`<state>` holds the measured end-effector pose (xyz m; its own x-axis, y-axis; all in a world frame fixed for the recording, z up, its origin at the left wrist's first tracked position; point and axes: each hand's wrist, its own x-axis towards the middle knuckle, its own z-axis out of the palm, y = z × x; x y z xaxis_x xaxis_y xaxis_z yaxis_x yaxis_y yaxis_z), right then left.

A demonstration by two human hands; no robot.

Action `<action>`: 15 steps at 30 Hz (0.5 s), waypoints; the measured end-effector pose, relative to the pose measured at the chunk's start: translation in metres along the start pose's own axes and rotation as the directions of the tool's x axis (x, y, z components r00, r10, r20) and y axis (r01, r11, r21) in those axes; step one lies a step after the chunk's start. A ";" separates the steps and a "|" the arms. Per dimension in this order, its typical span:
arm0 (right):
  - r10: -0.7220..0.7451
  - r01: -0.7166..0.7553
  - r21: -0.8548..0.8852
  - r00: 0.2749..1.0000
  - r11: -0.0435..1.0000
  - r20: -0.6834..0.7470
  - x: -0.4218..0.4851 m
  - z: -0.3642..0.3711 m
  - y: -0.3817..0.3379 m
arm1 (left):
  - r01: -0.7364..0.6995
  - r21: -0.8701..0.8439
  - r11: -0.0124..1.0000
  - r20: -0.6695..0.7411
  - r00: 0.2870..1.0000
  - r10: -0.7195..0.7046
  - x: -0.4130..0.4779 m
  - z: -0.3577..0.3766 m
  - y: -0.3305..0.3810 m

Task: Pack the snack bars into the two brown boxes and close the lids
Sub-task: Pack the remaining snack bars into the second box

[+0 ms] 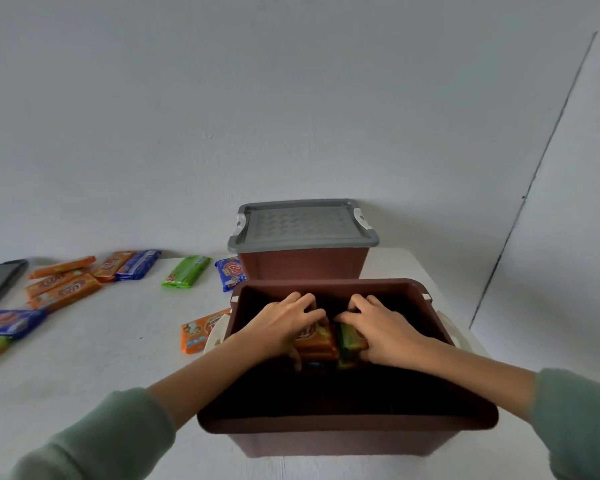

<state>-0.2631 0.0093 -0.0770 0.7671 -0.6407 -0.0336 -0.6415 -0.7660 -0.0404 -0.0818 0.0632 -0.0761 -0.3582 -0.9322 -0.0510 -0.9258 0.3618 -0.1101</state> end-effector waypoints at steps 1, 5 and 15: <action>-0.001 0.001 0.031 1.000 1.000 0.012 0.002 -0.007 -0.001 | 0.012 -0.085 0.996 -0.027 1.000 -0.014 -0.001 0.000 -0.003; 0.017 -0.002 0.239 0.998 0.971 -0.062 0.020 -0.047 -0.010 | -0.031 -0.478 0.878 -0.297 0.946 -0.129 -0.010 -0.021 -0.024; -0.139 0.232 0.443 0.963 0.866 -0.232 0.171 -0.076 -0.116 | 0.353 -0.573 0.739 -0.414 0.653 -0.634 -0.062 -0.047 -0.191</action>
<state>-0.0577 -0.0156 -0.0024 0.8277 -0.5224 0.2050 -0.3774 -0.7885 -0.4856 0.1120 0.0516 -0.0047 0.3023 -0.8415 0.4478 -0.8803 -0.0663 0.4698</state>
